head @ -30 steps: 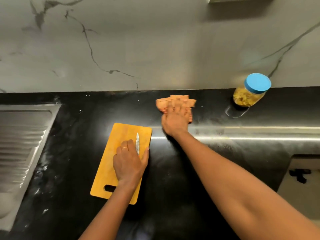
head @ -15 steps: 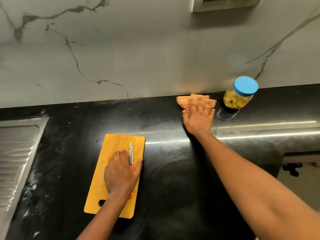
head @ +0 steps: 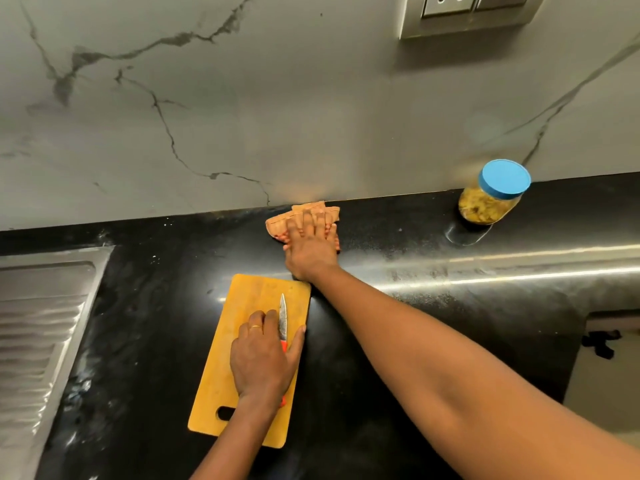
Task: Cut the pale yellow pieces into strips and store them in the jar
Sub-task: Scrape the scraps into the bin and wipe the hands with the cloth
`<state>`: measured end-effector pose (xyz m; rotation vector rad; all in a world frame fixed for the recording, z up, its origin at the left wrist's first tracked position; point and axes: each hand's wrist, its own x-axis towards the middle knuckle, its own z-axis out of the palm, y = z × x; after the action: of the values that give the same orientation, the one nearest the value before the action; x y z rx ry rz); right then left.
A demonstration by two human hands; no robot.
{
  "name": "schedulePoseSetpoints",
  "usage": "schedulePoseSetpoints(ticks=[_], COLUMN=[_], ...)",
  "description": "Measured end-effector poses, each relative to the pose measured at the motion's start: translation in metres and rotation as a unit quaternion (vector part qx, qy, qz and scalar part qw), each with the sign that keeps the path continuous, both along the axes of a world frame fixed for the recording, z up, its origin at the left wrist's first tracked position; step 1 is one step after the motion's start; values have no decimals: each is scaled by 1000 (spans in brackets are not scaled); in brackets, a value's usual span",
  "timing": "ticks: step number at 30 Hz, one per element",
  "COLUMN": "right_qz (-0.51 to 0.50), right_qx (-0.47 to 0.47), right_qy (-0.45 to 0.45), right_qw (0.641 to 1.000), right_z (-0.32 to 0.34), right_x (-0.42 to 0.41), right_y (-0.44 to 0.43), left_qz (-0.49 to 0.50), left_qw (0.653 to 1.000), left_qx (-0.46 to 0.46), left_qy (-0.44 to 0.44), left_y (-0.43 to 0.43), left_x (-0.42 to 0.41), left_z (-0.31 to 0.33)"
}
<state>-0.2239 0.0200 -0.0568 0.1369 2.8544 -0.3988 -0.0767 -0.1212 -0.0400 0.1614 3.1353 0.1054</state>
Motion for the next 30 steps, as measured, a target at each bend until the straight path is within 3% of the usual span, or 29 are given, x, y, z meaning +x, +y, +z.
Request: schedulePoseSetpoints(ticks=[4,14,21,24,26,28,30], right_qz=[16,-83,-100,-40,69,158,225], right_qx=[13,54,86,66,-35,-133,-136], right_qy=[12,14,-7,96,136,77,28], right_qw=[1000,995,991,992,988,975,965], right_z=[-2,-4,2,15,22,26,24], right_x=[10,50,57,74,96,122,143], right_y=[32,143,175,158,148,147,153], left_qz=[-14,-64,-170,-256,-290,-294,-276], left_qw=[1000,997,983,962,948,941,946], left_qx=[5,32,50,63,88,117,118], left_qy=[-2,-6,-38,-73,-97,-117,-123], left_y=[1,14,44,65,72,67,52], left_x=[0,5,11,8,4,0,0], left_z=[-2,-5,-3,4,8,9,6])
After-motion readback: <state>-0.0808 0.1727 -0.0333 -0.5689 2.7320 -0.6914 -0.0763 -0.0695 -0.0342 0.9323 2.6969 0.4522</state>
